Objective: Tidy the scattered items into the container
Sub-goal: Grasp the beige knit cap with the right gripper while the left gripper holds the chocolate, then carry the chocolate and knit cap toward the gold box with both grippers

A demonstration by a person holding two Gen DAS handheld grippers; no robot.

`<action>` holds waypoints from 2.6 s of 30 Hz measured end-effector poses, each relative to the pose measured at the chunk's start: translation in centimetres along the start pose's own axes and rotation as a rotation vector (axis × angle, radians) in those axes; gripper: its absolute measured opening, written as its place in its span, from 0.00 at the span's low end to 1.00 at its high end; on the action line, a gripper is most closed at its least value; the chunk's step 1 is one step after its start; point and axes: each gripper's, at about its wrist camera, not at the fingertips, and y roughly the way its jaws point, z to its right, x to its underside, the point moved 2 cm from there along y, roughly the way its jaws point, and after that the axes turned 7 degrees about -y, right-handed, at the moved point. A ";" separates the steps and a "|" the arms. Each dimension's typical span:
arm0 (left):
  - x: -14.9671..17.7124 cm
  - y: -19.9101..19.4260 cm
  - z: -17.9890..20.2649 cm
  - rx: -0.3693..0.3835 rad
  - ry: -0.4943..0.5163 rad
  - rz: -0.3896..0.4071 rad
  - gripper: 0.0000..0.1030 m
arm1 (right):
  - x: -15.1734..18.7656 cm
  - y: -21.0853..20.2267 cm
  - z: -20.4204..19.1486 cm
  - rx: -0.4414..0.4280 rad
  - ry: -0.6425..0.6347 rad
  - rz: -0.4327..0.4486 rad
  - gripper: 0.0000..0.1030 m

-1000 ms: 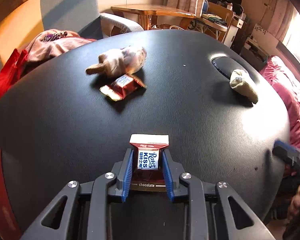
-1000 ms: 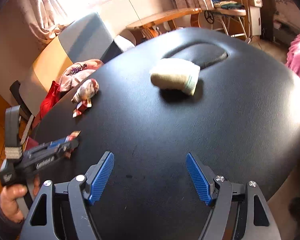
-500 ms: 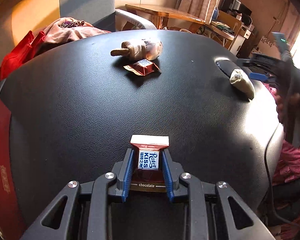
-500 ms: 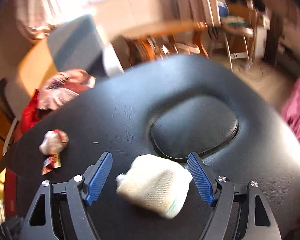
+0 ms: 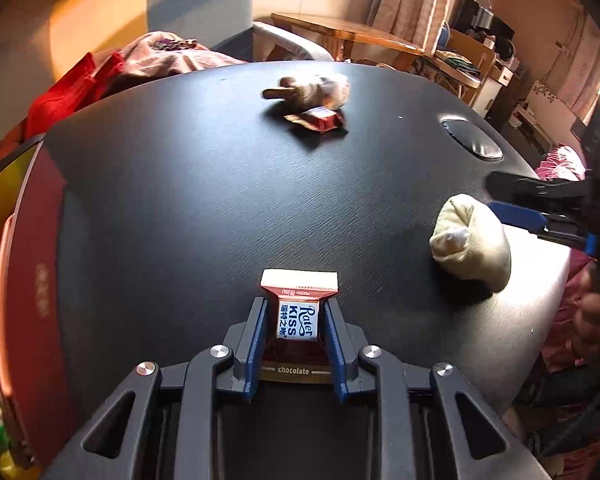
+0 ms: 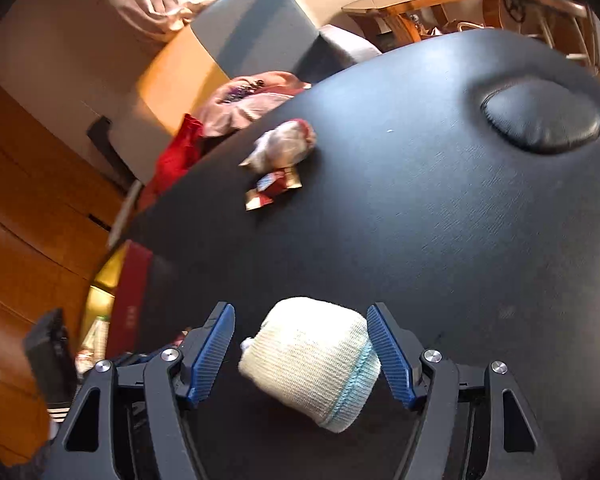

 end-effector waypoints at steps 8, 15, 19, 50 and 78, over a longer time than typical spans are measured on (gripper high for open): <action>1.6 -2.3 -2.2 0.025 -0.028 0.023 0.43 | 2.4 -3.5 -2.4 0.069 -0.119 0.023 0.72; 2.5 -4.0 -2.2 0.039 -0.006 0.050 0.47 | 3.1 -4.1 -4.7 0.202 -0.363 0.001 0.78; 2.0 -3.9 -2.1 0.027 0.010 0.045 0.47 | 2.7 -3.0 -5.5 0.210 -0.463 -0.040 0.84; 0.2 0.0 -0.3 -0.035 0.069 0.023 0.38 | 2.3 3.4 -5.4 0.329 -0.636 -0.216 0.65; 2.0 -6.2 -3.3 0.016 -0.024 0.146 0.38 | 4.9 1.2 -8.4 0.247 -0.368 -0.045 0.64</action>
